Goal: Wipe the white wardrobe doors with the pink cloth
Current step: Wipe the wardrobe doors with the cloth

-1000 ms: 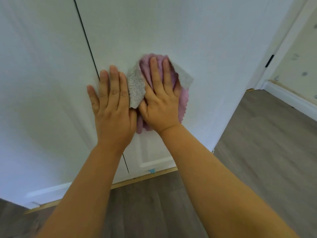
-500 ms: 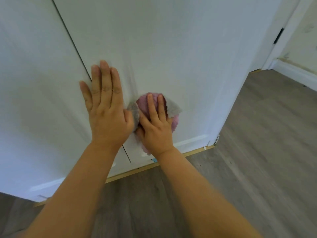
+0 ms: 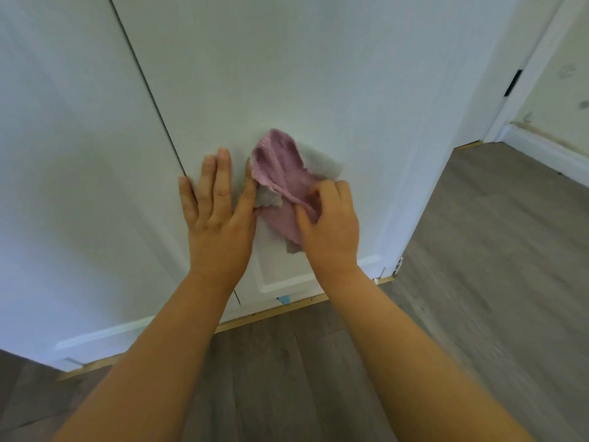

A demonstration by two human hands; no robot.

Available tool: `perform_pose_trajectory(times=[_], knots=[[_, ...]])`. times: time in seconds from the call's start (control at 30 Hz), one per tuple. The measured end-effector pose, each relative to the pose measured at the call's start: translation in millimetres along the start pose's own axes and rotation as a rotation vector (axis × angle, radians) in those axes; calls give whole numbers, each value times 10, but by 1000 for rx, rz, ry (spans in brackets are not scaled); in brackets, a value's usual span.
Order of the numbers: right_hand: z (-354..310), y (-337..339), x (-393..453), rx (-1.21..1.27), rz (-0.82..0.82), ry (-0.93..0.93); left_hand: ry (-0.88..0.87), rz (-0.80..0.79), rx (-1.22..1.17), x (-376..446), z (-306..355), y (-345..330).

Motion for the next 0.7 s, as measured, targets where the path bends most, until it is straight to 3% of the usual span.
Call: perform_pose_trajectory(times=[0.13, 0.17, 0.23, 0.33, 0.53, 0.7], knots=[[668, -512, -413, 419, -418, -839, 32, -3, 14, -9, 44, -24], [642, -627, -496, 609, -471, -982, 43, -3, 2, -8, 64, -19], [468, -694, -443, 888, -406, -1071, 53, -6, -12, -7, 94, 1], [94, -460, -216, 789, -261, -896, 41, -35, -24, -18, 81, -3], [-819, -174, -59, 325, -26, -185, -46, -30, -192, 9, 113, 122], [-382, -464, -29, 30, 47, -89, -33, 32, -181, 25, -111, 339]])
Point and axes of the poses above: each hand's wrist, its own x-axis towards the middle knuckle, its own y-axis out of the back of the hand, z = x × y, the point moved 10 cm from there along x, towards the middle knuckle, and after that the axes turned 12 degrees about -x, right-handed, at the moved point
